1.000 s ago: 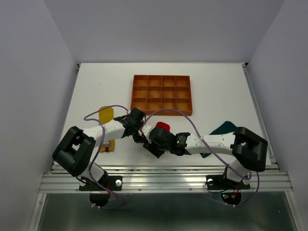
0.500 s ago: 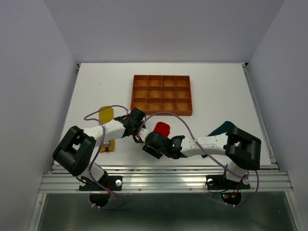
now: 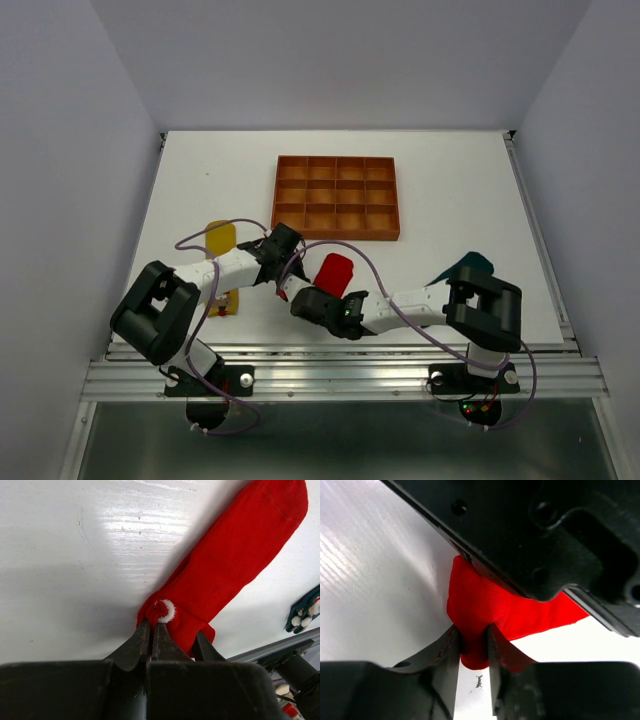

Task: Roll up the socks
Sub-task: Pick up the sock at the center of the board.

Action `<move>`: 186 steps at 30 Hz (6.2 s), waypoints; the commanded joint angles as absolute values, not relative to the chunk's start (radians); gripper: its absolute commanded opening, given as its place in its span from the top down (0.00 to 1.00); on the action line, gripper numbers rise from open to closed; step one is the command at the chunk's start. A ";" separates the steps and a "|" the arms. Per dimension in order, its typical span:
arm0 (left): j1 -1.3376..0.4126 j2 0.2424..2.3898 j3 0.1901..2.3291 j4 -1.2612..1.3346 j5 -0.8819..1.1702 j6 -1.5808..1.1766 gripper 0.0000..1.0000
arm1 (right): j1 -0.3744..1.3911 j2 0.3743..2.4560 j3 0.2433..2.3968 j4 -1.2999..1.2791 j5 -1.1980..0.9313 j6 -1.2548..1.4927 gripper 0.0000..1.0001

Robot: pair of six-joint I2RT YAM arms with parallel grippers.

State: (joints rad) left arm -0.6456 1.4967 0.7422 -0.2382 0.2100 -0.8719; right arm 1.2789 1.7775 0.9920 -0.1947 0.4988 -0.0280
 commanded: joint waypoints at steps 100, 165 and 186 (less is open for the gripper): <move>-0.617 1.494 0.673 -0.090 0.327 -0.741 0.95 | 0.661 1.988 1.098 -0.256 -0.666 0.287 0.73; -0.658 1.565 0.776 -0.261 0.221 -0.730 1.00 | 1.152 1.720 1.020 -0.313 0.227 -0.011 0.37; -0.655 1.502 0.756 -0.230 0.278 -0.735 0.70 | 1.152 1.871 1.009 -0.276 0.327 -0.005 0.89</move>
